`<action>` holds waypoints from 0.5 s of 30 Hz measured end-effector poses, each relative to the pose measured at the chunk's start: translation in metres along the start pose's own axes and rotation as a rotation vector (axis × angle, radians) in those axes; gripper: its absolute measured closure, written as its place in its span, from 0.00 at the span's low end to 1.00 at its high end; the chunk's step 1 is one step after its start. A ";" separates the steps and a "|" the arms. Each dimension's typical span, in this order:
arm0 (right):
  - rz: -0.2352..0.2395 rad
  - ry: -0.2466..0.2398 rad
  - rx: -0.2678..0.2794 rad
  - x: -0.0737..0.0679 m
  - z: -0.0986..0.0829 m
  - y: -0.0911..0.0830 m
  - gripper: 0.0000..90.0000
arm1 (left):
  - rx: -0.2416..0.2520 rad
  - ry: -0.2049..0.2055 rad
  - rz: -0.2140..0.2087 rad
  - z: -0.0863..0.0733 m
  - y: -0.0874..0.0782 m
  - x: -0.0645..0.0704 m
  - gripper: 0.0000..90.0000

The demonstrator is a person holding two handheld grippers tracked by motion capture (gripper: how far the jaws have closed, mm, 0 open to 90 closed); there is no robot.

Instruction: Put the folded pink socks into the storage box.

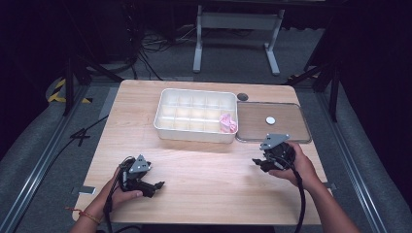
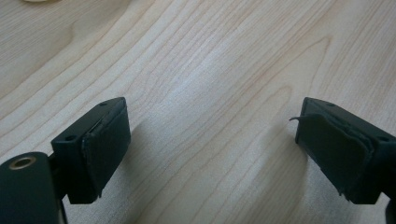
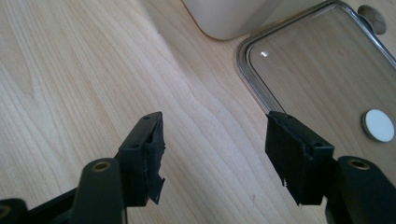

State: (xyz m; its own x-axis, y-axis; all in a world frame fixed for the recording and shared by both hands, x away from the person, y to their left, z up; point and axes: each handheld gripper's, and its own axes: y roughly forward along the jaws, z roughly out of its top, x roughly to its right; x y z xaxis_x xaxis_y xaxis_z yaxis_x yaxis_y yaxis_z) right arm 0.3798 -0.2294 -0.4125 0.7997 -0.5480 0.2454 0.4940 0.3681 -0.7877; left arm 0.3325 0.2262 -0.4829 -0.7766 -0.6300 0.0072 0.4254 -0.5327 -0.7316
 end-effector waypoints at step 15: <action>-0.042 0.026 -0.056 -0.006 -0.026 0.000 0.36 | 0.000 -0.001 0.000 0.000 0.000 0.000 0.12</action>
State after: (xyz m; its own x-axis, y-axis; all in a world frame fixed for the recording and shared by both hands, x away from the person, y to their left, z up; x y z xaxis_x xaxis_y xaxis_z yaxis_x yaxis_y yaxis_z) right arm 0.3658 -0.2459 -0.4286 0.7691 -0.5816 0.2649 0.5066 0.3022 -0.8075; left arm 0.3325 0.2261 -0.4830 -0.7763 -0.6303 0.0081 0.4252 -0.5331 -0.7314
